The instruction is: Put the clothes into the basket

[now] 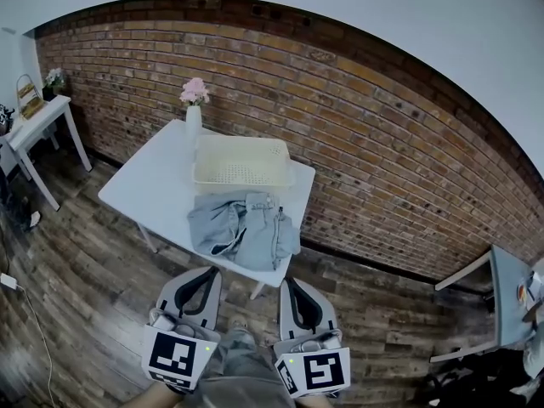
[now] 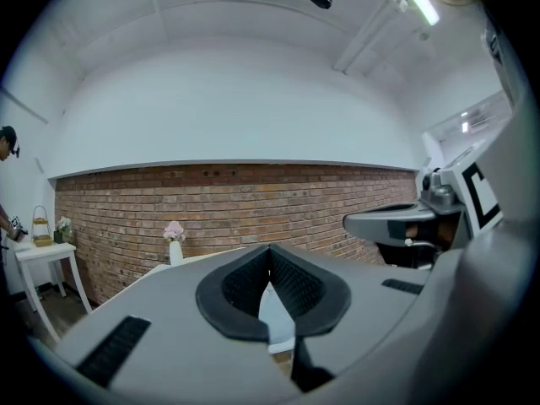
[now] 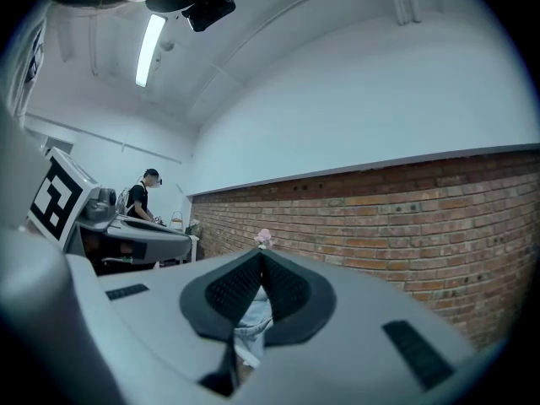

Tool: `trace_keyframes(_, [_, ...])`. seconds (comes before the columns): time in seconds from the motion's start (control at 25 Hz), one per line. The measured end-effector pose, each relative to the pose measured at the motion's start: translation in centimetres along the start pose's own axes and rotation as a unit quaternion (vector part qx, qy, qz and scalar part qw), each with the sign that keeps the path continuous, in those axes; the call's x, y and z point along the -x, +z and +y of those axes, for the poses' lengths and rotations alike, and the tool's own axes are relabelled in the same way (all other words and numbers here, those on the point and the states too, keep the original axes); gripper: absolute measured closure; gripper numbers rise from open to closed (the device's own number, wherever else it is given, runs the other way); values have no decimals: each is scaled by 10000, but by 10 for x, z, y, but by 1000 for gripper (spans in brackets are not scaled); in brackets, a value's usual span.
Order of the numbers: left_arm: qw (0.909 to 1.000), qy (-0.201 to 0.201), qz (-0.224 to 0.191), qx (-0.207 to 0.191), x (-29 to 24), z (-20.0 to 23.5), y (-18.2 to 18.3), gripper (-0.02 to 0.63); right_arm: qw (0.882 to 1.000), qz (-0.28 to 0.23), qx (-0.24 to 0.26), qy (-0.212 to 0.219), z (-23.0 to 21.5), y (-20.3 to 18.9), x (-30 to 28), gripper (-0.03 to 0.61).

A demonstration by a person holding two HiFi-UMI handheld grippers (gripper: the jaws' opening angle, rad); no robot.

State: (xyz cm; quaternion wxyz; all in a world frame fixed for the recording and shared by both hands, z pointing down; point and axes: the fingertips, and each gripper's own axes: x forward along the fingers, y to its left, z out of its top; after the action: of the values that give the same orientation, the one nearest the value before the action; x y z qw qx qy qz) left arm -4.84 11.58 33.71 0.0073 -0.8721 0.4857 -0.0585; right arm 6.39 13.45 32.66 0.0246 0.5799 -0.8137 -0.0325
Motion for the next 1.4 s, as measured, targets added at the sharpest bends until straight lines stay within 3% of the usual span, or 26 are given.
trace_keyframes(0.76, [9987, 244, 422, 125, -129, 80, -17, 604, 9989, 379, 10, 266, -60, -21, -145, 574])
trace_keyframes(1.4, [9961, 517, 672, 261, -190, 108, -40, 604, 9945, 647, 49, 826, -76, -57, -212, 574])
